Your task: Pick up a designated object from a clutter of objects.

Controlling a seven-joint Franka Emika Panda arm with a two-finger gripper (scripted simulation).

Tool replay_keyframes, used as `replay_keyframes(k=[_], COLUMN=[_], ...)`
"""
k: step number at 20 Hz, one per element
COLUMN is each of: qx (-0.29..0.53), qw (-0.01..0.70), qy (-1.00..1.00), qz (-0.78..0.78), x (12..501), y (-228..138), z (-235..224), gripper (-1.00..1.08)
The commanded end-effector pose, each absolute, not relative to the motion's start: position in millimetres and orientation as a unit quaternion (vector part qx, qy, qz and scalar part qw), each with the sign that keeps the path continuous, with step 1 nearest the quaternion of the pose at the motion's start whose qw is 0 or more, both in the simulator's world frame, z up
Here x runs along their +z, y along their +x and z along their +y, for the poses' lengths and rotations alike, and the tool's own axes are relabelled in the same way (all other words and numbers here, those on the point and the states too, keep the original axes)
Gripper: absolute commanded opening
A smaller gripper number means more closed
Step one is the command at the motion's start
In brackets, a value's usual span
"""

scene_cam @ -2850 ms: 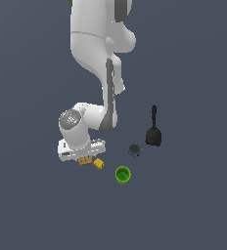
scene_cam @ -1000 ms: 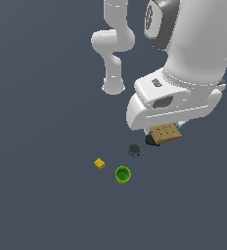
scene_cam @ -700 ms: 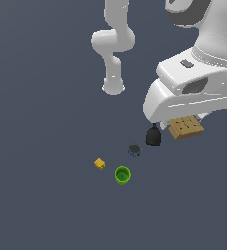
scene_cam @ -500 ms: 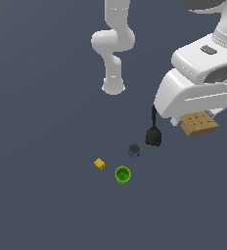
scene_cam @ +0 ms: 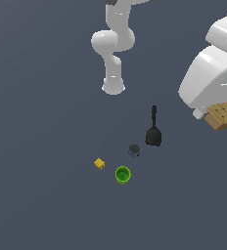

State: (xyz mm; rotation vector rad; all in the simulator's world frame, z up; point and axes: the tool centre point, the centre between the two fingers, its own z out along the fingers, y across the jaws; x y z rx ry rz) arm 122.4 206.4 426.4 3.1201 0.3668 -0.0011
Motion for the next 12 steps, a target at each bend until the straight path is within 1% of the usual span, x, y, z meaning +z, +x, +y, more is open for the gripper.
replay_keyframes(k=[1,12], qx=[0.0,0.0], qw=[0.0,0.0], qy=[0.993,0.993], qz=[0.116,0.117], x=[432.0,439.9], y=[124.1,127.0], z=[210.5,217.3], gripper=[-1.0,-1.0])
